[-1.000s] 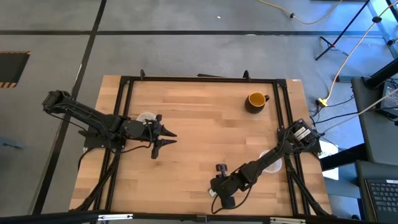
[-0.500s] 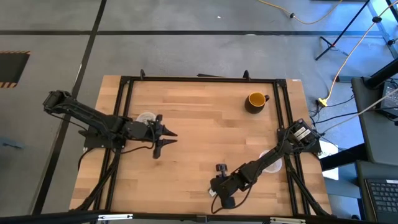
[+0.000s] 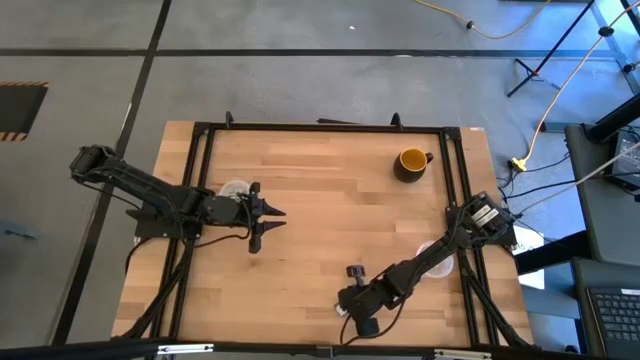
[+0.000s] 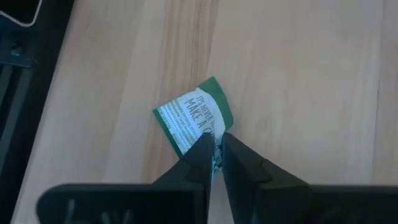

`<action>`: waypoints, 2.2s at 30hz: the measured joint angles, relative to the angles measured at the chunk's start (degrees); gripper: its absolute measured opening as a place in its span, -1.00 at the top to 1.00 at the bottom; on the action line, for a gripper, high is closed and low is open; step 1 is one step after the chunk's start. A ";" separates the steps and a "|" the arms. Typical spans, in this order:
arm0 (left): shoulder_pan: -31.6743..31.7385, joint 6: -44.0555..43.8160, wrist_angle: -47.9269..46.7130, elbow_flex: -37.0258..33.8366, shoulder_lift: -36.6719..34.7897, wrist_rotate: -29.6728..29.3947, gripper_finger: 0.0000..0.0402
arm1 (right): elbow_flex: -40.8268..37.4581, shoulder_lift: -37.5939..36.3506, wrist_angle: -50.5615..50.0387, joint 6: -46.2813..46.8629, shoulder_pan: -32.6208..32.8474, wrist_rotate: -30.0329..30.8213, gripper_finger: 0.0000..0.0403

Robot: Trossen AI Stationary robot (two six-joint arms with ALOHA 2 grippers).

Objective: Pick and place Stevia / Truvia into bins
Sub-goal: Put the green stevia packet into the right transparent container

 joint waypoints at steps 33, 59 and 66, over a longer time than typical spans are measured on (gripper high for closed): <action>-0.04 0.01 -0.81 0.00 0.00 2.36 0.47 | 9.90 -13.68 -37.16 12.59 1.06 8.07 0.81; -0.04 0.01 -3.02 0.00 0.00 2.69 0.47 | -1.70 -25.46 -73.21 77.94 19.36 2.79 0.81; -0.04 0.01 -3.02 0.00 0.00 2.67 0.49 | -9.96 -29.61 -63.11 78.76 19.34 2.36 0.81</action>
